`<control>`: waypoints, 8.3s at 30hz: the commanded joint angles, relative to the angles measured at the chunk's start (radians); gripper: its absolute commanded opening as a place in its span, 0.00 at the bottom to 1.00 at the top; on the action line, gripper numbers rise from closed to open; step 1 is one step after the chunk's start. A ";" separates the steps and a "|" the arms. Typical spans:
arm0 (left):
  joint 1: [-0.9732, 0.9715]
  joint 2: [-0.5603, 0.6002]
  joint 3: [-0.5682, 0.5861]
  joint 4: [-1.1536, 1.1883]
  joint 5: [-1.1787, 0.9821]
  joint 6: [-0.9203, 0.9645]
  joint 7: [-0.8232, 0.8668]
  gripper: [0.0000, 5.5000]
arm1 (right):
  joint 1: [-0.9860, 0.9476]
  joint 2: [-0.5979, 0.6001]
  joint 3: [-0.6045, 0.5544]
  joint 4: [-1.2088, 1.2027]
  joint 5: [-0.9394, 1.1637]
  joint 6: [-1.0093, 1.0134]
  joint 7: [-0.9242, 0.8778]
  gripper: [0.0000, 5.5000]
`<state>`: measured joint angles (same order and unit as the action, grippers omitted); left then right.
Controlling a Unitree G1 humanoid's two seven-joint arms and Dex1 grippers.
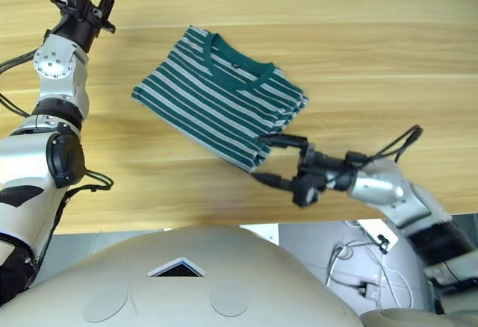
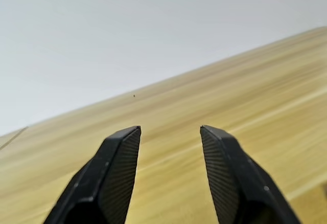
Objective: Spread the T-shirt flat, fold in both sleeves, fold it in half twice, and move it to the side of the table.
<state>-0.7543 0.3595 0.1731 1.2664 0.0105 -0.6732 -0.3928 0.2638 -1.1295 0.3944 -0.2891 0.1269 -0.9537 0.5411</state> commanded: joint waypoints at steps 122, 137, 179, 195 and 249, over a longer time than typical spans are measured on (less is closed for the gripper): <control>0.478 0.274 -0.768 -0.932 0.409 -0.195 -0.341 0.04 | 0.031 0.134 -0.258 0.269 -0.573 0.400 0.140 0.02; 0.715 0.577 -0.715 -1.264 -0.134 -0.126 -0.649 0.04 | 0.387 -0.010 -0.496 -0.013 -0.245 0.105 0.192 0.02; -0.040 -0.075 -0.647 -0.001 0.549 -0.039 0.207 0.19 | -0.292 0.370 -0.123 0.437 -0.699 0.601 -0.061 0.20; 0.003 -0.058 -0.454 -0.059 0.336 -0.184 0.073 0.32 | -0.433 0.509 -0.371 0.492 -0.416 0.903 -0.166 0.69; 0.135 0.116 -0.895 -0.432 0.865 0.012 0.159 0.32 | -0.625 0.808 -0.047 0.520 -0.496 0.831 -0.163 0.97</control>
<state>-0.6687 0.4719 -0.6728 0.8086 0.8316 -0.6667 -0.2041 -0.3578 -0.3261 0.3426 0.2114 -0.3715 -0.1160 0.3724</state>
